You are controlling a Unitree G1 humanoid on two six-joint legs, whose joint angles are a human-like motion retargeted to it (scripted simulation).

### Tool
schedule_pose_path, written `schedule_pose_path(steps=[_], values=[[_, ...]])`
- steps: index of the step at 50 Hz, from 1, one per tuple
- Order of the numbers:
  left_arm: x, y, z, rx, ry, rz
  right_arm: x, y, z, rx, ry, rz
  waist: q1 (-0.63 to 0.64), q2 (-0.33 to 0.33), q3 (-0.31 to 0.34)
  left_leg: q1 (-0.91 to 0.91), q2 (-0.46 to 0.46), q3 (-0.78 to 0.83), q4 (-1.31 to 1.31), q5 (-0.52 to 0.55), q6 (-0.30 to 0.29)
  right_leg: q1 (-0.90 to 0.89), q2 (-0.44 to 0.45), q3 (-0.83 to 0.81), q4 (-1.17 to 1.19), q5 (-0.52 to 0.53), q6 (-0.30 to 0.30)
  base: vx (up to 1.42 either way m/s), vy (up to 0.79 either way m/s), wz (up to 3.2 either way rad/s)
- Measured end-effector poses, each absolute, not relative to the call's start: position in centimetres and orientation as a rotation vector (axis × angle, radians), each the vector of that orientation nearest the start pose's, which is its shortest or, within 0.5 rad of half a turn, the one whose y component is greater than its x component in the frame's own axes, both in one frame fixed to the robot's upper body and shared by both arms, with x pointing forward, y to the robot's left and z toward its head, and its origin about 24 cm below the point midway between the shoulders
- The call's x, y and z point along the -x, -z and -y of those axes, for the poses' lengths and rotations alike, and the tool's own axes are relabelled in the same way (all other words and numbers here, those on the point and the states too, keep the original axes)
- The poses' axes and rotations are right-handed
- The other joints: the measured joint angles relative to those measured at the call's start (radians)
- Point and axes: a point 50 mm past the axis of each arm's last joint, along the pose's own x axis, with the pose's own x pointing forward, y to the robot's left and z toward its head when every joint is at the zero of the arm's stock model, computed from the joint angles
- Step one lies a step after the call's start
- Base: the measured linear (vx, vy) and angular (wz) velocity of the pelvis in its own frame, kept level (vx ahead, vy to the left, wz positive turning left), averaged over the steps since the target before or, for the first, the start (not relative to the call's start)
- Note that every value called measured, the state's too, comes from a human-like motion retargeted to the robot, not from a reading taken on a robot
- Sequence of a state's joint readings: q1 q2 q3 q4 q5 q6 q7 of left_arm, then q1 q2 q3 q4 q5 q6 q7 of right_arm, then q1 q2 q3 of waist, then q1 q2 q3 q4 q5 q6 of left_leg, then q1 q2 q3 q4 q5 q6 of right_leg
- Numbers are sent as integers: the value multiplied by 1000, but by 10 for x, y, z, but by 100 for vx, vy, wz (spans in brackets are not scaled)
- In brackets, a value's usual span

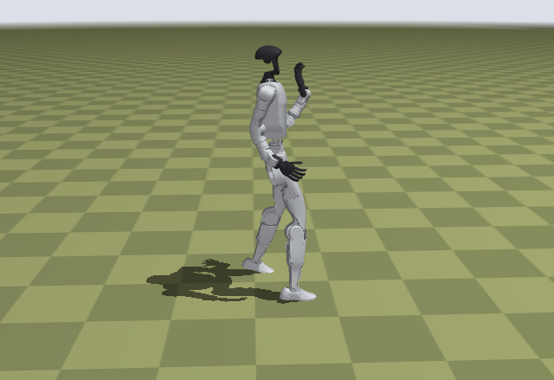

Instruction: Dance

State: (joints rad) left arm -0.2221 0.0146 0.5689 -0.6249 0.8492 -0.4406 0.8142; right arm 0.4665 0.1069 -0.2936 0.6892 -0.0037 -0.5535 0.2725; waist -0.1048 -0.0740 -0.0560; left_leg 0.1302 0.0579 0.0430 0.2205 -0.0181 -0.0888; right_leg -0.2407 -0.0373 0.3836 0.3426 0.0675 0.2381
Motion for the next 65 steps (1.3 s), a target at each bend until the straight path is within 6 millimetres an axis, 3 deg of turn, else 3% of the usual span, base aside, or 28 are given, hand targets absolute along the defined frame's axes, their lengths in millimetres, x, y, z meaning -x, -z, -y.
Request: schedule_pose_path(steps=[3,6,10,12,16,17,18,21,23,25,27,30,32,35,37,41,43,45,48,50,52,55,58,62,65], values=[[-137,-213,-241,-627,-1363,1275,-36,122,186,-213,240,-604,25,-63,3,-29,50,-58,108,43,35,56,18,-23,51,-74,-30,11,-56,143],[-133,-190,-246,-537,-1383,1198,-21,123,198,-213,285,-641,52,-130,38,-114,73,-107,287,61,103,127,-29,-145,38,-99,-53,-2,-53,195],[-138,-158,-244,-461,-1281,1040,5,122,219,-167,302,-726,99,-189,94,-259,65,-69,514,-47,207,187,-83,-295,-1,-96,-66,-10,-31,186],[-139,-144,-242,-463,-1163,957,18,120,231,-147,282,-773,132,-197,116,-305,29,-15,540,-90,221,191,-92,-346,-23,-87,-80,-21,-17,118],[-136,-113,-233,-513,-837,755,43,108,258,-88,213,-844,183,-166,142,-337,-112,-8,409,12,123,197,-65,-429,-89,-64,-114,-24,-2,88],[-134,-104,-230,-533,-733,696,48,104,265,-65,198,-858,192,-154,146,-337,-143,-11,361,43,132,203,-59,-450,-107,-61,-123,-22,7,90],[-133,-93,-226,-553,-612,627,53,99,272,-38,186,-866,199,-148,152,-340,-179,-14,323,49,217,212,-63,-470,-125,-57,-128,-22,9,103],[-127,-53,-212,-605,-289,363,58,89,283,39,151,-865,203,-126,144,-266,-143,263,198,-73,264,224,-65,-529,-161,-66,-137,-17,14,93],[-118,-25,-202,-611,-131,193,53,88,284,80,119,-852,212,-87,139,-222,-131,288,126,-108,257,236,-42,-545,-168,-77,-139,-3,16,30],[-110,3,-192,-568,-55,47,39,92,280,116,73,-832,185,-55,132,-228,-108,209,156,-133,189,251,-31,-546,-154,-102,-140,3,13,40],[-110,22,-184,-479,-82,-34,8,104,266,133,7,-787,108,-39,98,-324,-89,153,261,-140,149,223,-27,-560,-131,-137,-146,-11,13,86],[-128,33,-172,-329,-118,-56,-42,117,231,121,-2,-699,-47,-27,57,-444,-43,225,398,-98,166,174,-69,-662,-83,-185,-147,-20,25,208],[-152,23,-165,-271,-144,16,-79,114,205,52,100,-570,-66,-8,64,-503,-39,177,464,-35,126,162,-78,-706,-52,-212,-144,-16,24,198],[-189,-10,-162,-212,-239,202,-137,81,183,-16,280,-297,-8,2,59,-584,-65,51,537,20,-37,135,-92,-731,-23,-235,-140,-5,15,109],[-210,-35,-158,-162,-276,329,-171,50,180,-24,383,-110,82,-5,59,-605,-55,6,564,9,-64,132,-97,-729,-21,-235,-137,12,11,46],[-229,-86,-144,-24,-267,557,-220,-20,200,50,393,242,203,-60,122,-544,-32,-14,501,-19,90,203,-164,-772,-51,-214,-127,14,13,86],[-228,-117,-143,56,-221,701,-240,-59,206,88,308,398,240,-72,141,-506,-28,-47,386,13,115,219,-182,-779,-69,-205,-116,6,13,57],[-222,-144,-145,102,-160,838,-252,-96,209,115,244,542,279,-66,141,-449,-30,-117,239,53,71,232,-186,-789,-85,-197,-115,18,16,19],[-207,-178,-159,113,-198,1021,-252,-153,216,130,304,795,345,-36,147,-326,-43,-272,49,101,-80,267,-190,-790,-85,-196,-102,36,23,-10],[-192,-198,-170,90,-306,1157,-240,-190,221,143,418,998,365,-23,168,-262,-64,-274,15,51,-95,298,-221,-787,-66,-197,-75,43,27,6],[-176,-212,-177,29,-471,1265,-222,-223,225,169,578,1233,382,1,190,-221,-68,-194,-12,27,-64,317,-248,-782,-29,-208,-59,39,29,-7],[-157,-216,-187,-117,-736,1353,-197,-257,231,132,804,1530,370,27,195,-178,-95,-127,-29,19,1,321,-281,-781,26,-223,-53,39,27,-16],[-149,-198,-199,-368,-779,1286,-192,-277,234,167,896,1652,372,33,190,-199,-175,-187,30,7,25,309,-334,-732,55,-209,-61,44,30,-63],[-157,-157,-205,-767,-313,959,-196,-310,234,349,746,1708,392,74,208,-161,-224,-155,30,-7,80,238,-382,-642,192,-196,-170,27,28,-60],[-160,-121,-228,-1022,-22,553,-189,-333,220,376,522,1809,381,87,212,-147,-241,-155,9,-12,67,148,-368,-568,335,-258,-270,18,11,-61]])
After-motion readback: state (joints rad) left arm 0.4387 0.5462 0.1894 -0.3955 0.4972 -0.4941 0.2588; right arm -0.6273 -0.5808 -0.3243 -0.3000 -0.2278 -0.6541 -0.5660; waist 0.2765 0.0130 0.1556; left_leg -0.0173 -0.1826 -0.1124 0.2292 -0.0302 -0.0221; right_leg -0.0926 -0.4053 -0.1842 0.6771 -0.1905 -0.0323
